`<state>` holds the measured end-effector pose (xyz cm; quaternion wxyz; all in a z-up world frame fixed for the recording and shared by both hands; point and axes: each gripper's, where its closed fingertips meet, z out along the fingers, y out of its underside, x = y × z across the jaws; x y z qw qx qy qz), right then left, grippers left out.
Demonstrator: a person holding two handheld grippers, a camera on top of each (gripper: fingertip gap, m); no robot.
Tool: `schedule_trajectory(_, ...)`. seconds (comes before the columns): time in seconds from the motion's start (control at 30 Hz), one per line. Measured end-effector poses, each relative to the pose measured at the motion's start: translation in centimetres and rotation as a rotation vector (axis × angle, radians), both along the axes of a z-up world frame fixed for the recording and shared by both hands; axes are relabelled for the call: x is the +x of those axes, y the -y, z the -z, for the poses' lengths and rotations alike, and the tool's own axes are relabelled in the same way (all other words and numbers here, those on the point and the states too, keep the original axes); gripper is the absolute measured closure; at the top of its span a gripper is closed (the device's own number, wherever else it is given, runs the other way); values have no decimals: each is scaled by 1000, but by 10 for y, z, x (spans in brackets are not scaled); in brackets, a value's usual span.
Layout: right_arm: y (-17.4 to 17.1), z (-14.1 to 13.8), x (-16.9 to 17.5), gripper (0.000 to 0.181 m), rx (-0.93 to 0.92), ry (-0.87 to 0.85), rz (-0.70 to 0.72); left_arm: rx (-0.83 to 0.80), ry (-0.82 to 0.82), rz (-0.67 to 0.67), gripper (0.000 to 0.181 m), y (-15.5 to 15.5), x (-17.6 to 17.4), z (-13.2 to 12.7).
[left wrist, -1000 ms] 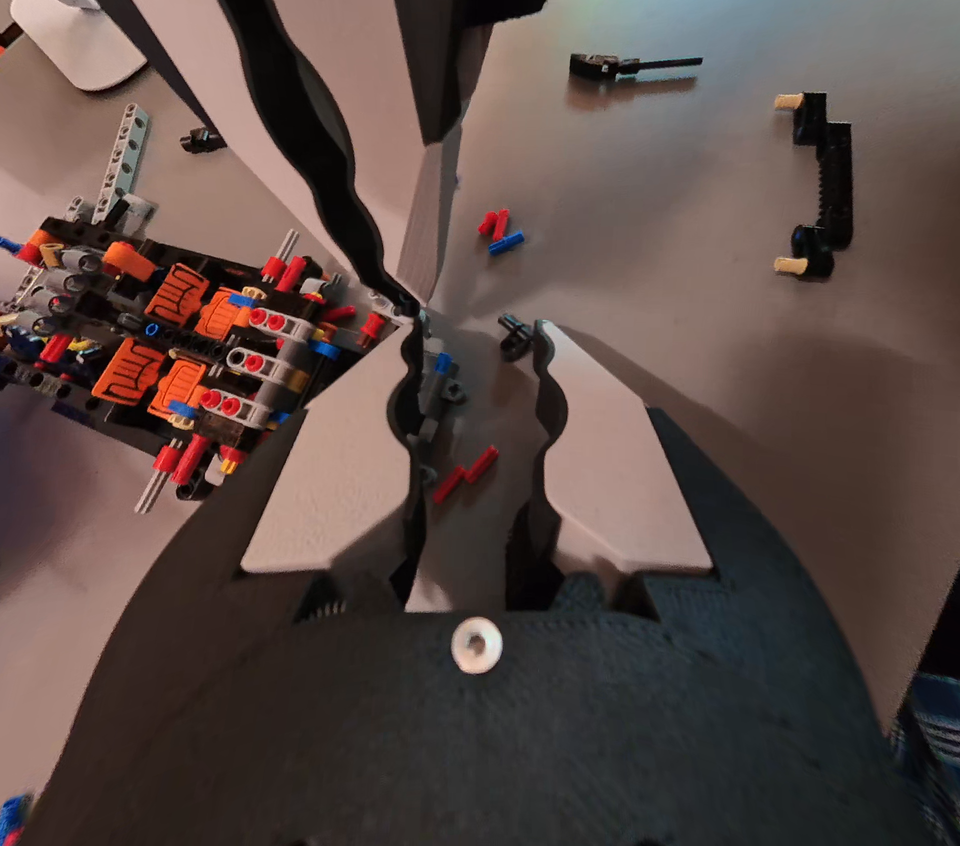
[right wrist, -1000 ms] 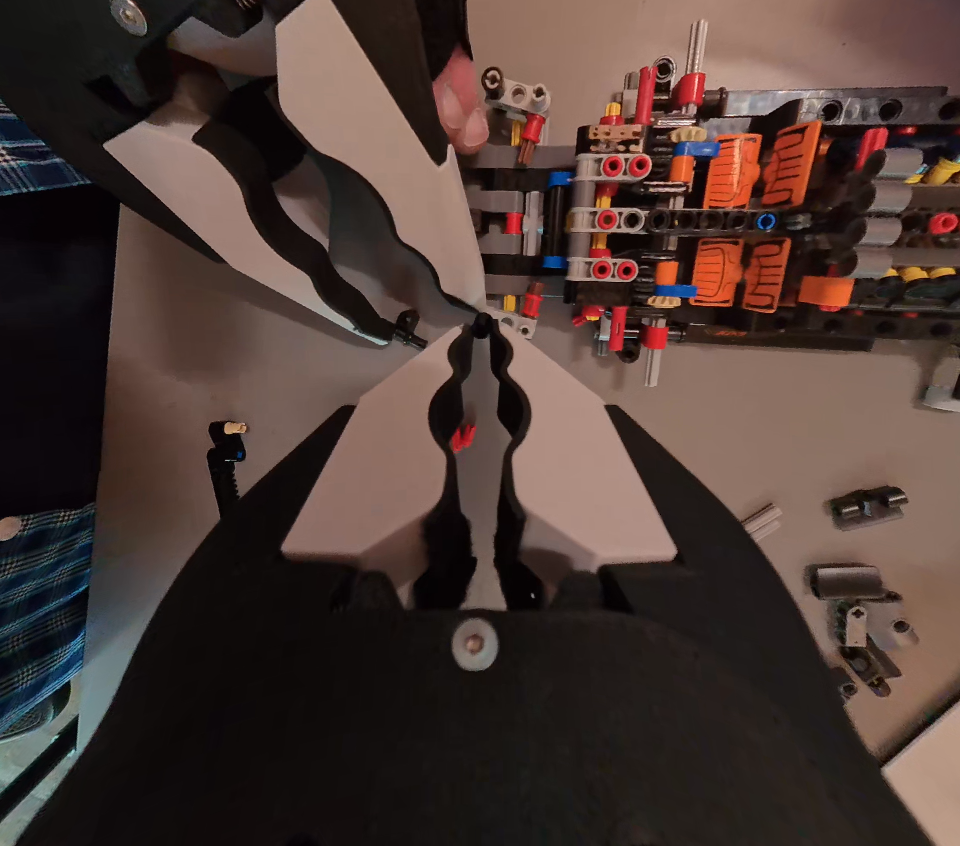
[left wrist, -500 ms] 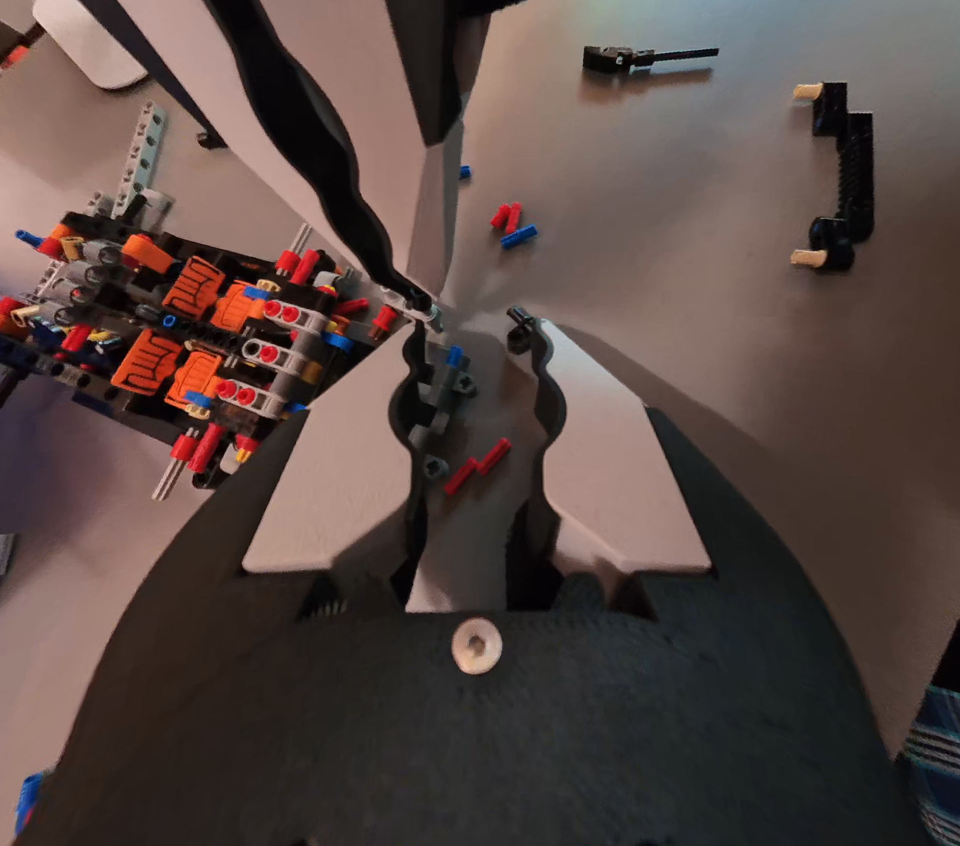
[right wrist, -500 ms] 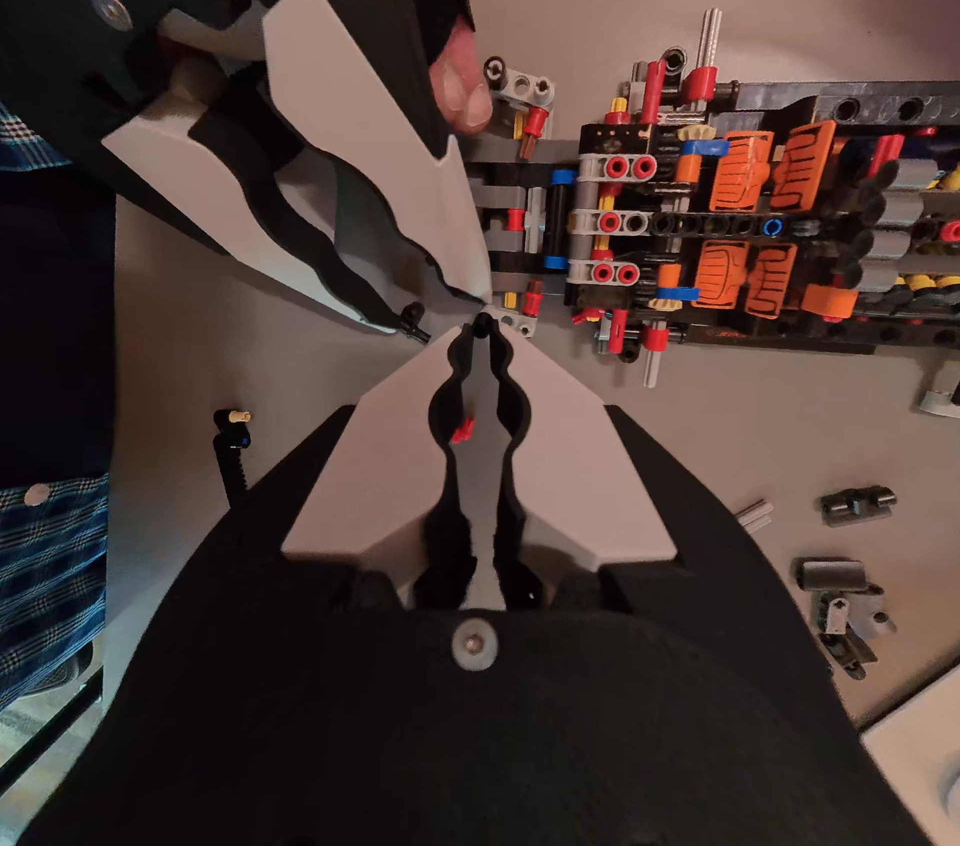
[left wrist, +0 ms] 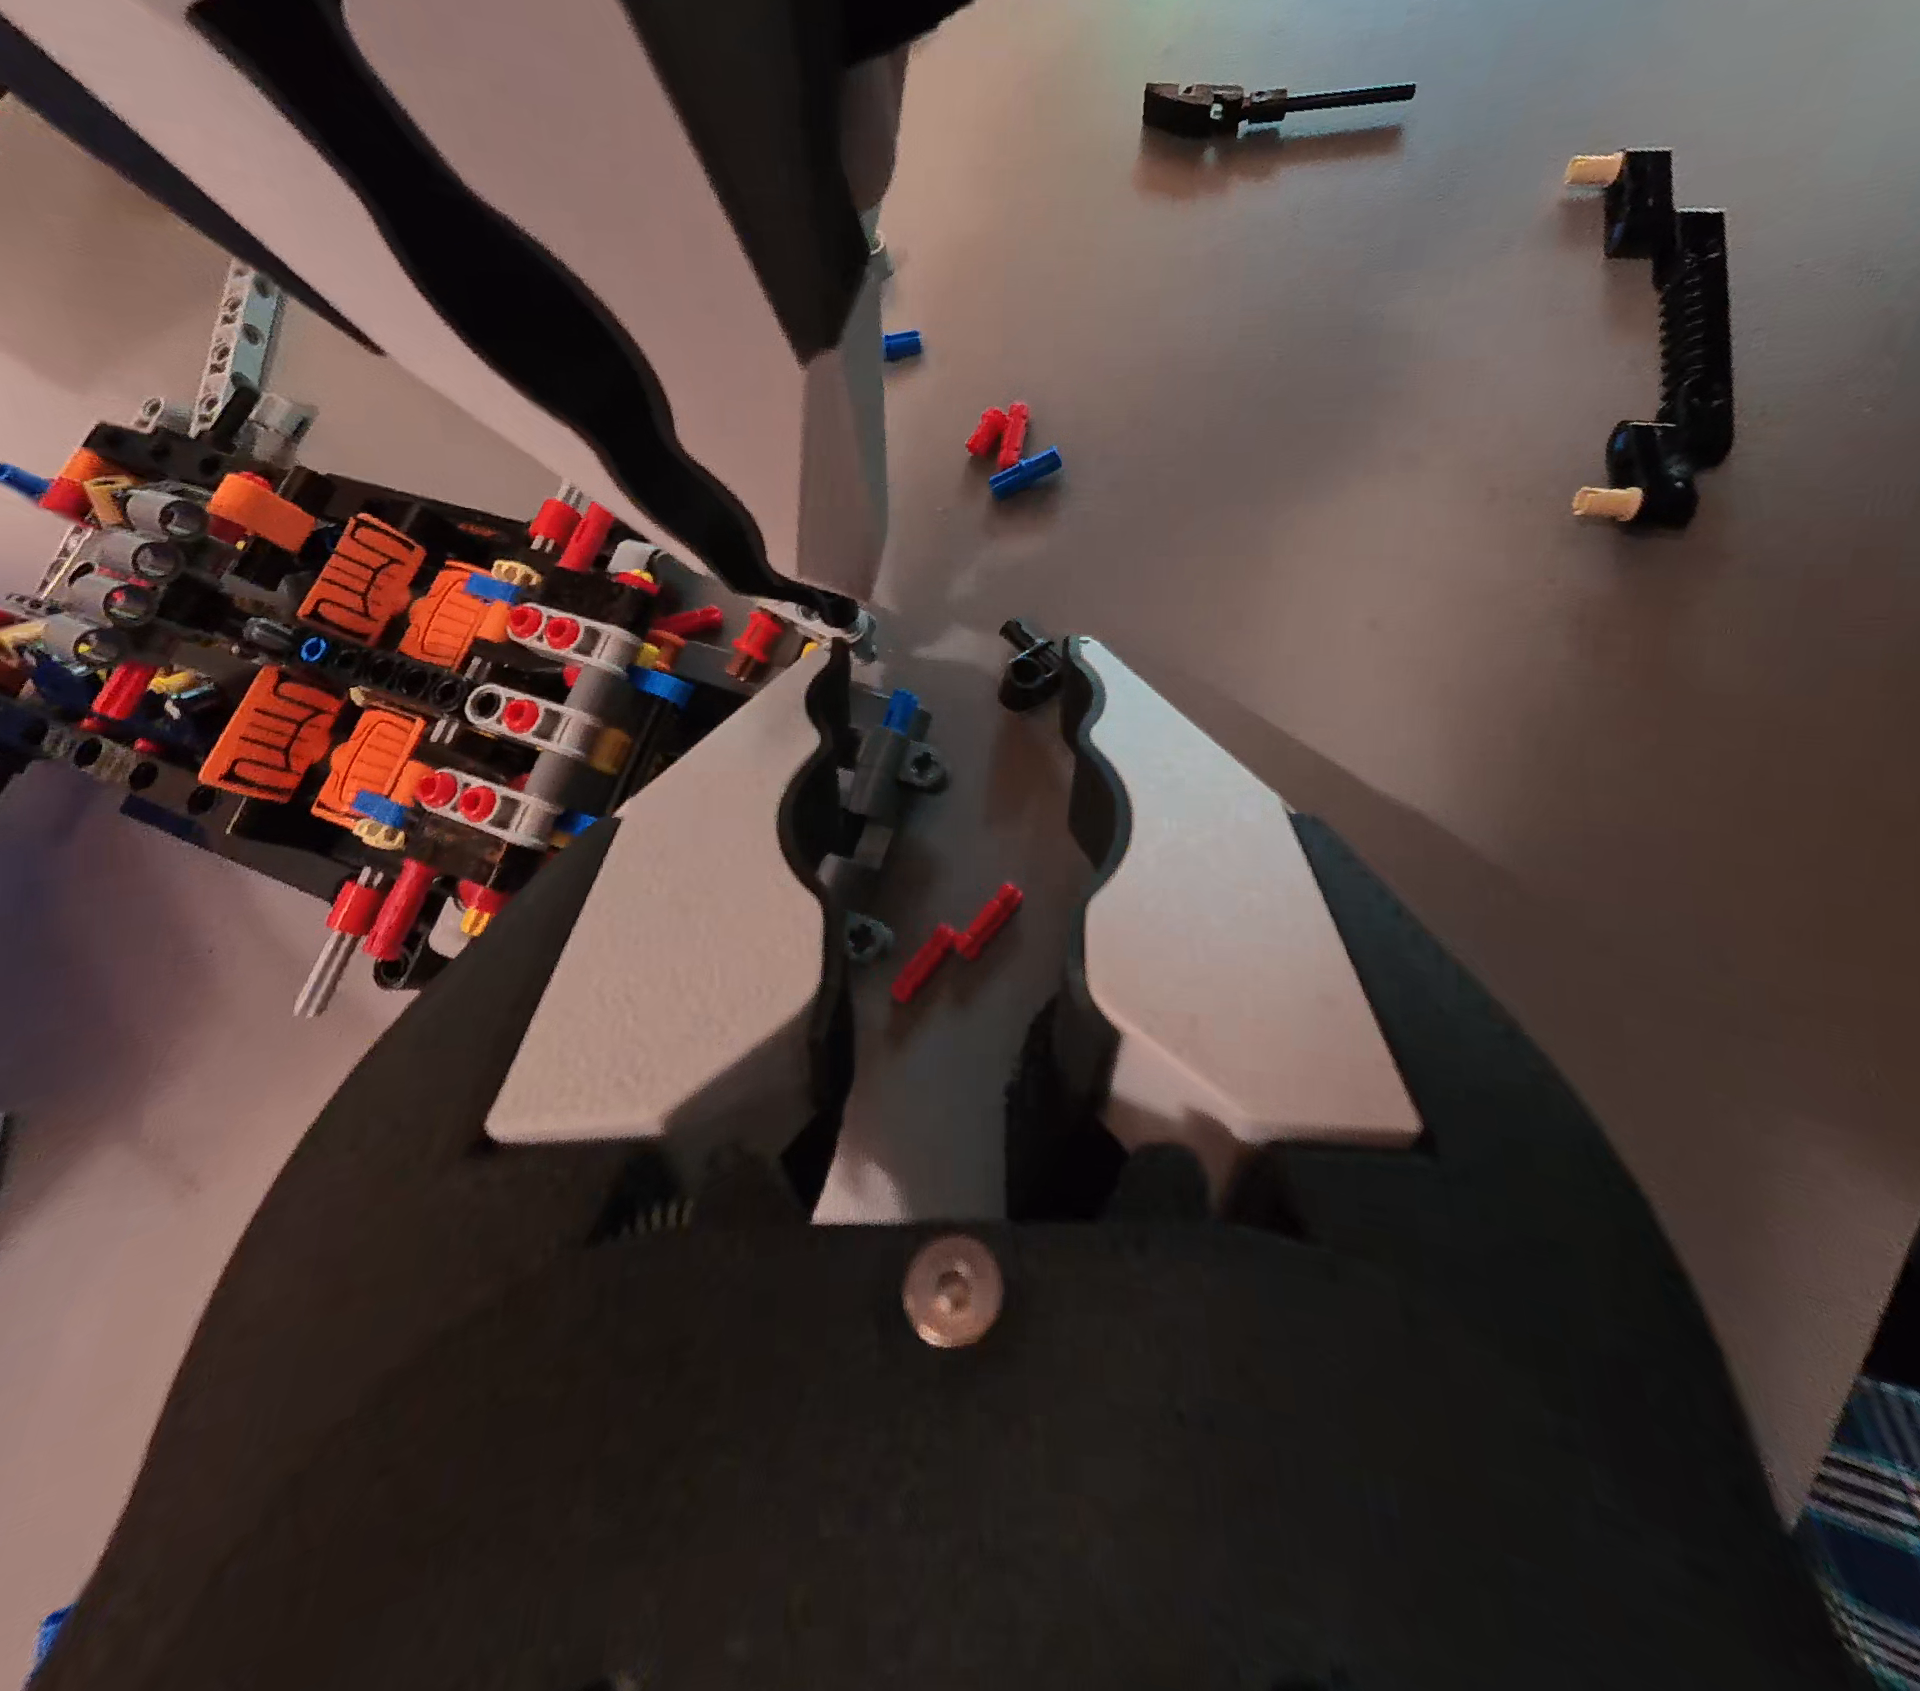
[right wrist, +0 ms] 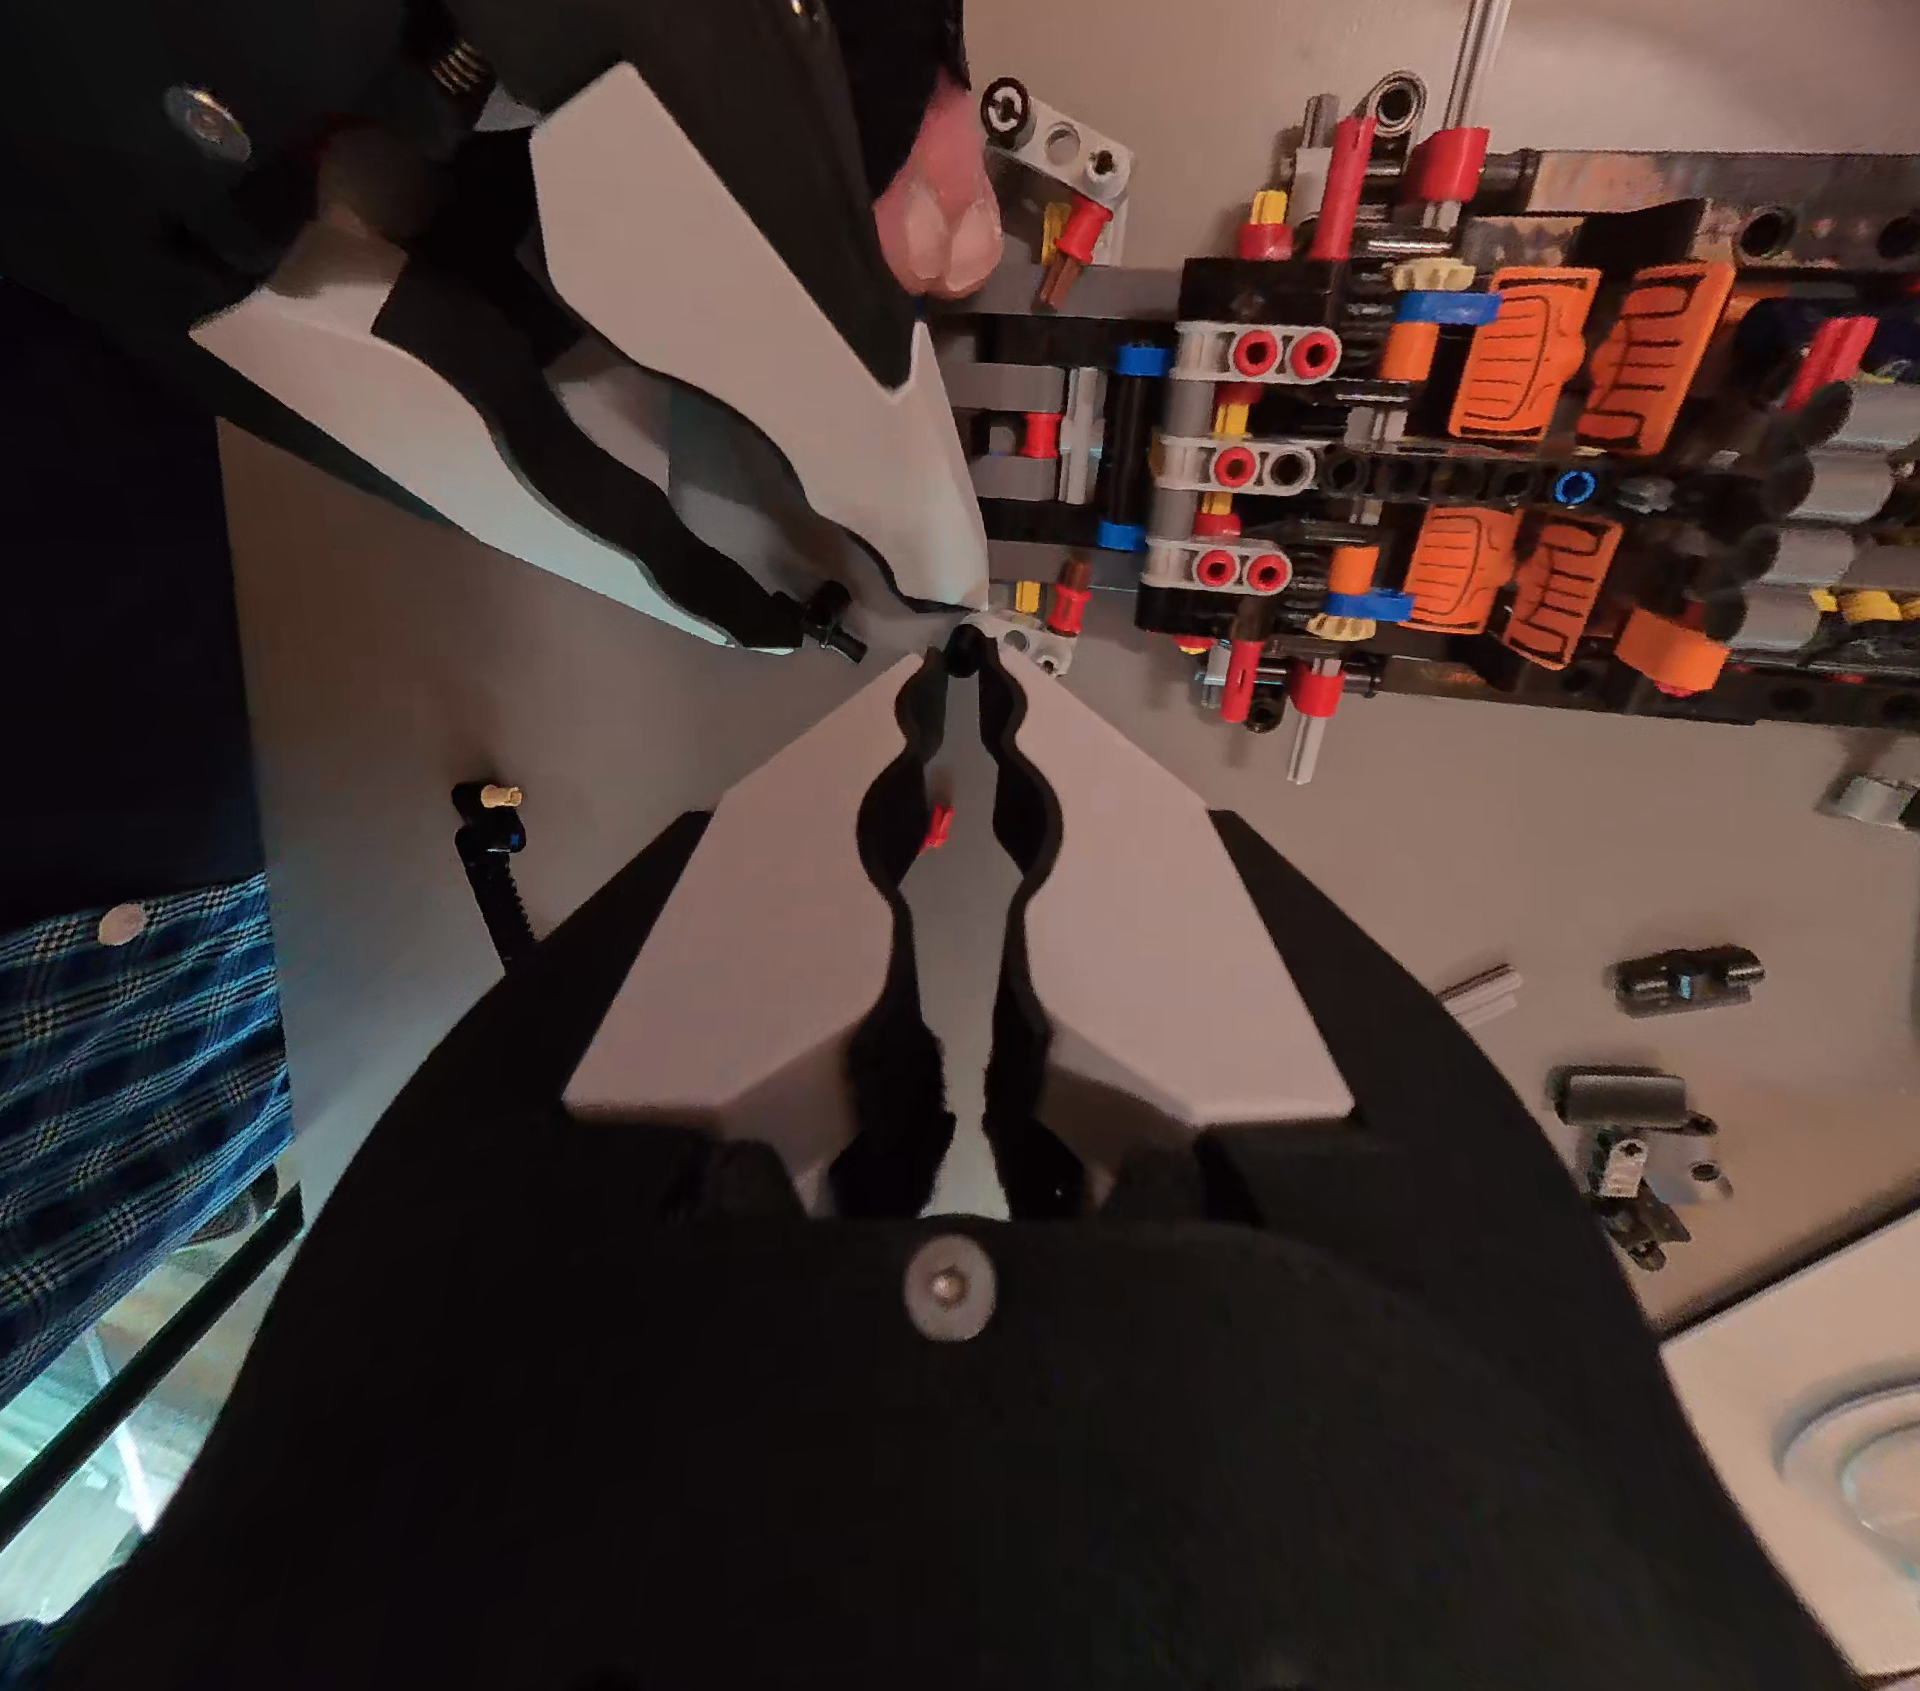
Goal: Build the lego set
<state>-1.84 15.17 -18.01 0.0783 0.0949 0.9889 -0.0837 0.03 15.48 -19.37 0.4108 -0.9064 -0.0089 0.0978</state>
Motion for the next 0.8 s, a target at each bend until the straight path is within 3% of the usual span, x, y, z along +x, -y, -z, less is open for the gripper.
schedule_trajectory(0.57, 0, 7, -1, 177, 140, 18, -61, -7, -13, 4, 145, 0, -3, 1)
schedule_trajectory(0.8, 3, -4, -3, 171, 36, -6, -4, 18, 7, 15, 143, 0, -2, -3)
